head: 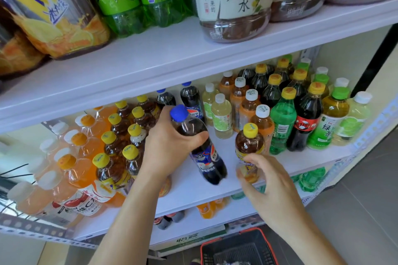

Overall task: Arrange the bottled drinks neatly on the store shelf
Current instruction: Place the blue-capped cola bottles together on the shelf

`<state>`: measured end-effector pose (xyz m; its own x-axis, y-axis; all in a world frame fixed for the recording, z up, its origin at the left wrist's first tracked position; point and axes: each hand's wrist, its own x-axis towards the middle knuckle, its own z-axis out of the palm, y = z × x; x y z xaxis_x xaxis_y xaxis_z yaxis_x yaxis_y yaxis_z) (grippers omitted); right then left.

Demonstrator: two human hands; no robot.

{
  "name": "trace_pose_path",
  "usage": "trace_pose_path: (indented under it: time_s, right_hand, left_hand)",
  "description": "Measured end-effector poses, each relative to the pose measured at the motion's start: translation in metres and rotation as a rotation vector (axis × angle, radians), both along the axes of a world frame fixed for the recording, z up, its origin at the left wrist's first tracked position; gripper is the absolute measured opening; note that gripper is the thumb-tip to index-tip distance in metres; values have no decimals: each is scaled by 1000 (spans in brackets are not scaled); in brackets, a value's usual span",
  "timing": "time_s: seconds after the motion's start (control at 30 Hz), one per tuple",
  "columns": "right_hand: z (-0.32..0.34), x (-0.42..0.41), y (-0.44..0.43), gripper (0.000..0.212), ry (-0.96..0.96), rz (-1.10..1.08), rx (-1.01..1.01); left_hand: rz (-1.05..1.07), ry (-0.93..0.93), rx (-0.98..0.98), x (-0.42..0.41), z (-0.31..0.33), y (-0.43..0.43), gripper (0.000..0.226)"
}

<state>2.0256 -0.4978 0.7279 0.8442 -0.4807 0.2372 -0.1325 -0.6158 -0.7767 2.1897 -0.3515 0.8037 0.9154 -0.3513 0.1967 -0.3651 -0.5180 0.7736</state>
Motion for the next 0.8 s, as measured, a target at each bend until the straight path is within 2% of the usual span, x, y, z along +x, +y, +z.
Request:
trace_pose_path:
  time_s: [0.1, 0.2, 0.4, 0.6, 0.8]
  right_hand:
    - [5, 6, -9, 52, -50, -60, -140]
    - [7, 14, -17, 63, -53, -108, -221]
    - [3, 31, -21, 79, 76, -120, -308]
    - [-3, 36, -21, 75, 80, -139, -348]
    - [-6, 30, -26, 74, 28, -126, -321]
  left_hand:
    - [56, -49, 113, 23, -16, -16, 54]
    - [72, -38, 140, 55, -35, -38, 50]
    - [29, -82, 206, 100, -61, -78, 63]
    - [48, -68, 108, 114, -68, -93, 69]
    - [86, -123, 159, 112, -57, -77, 78]
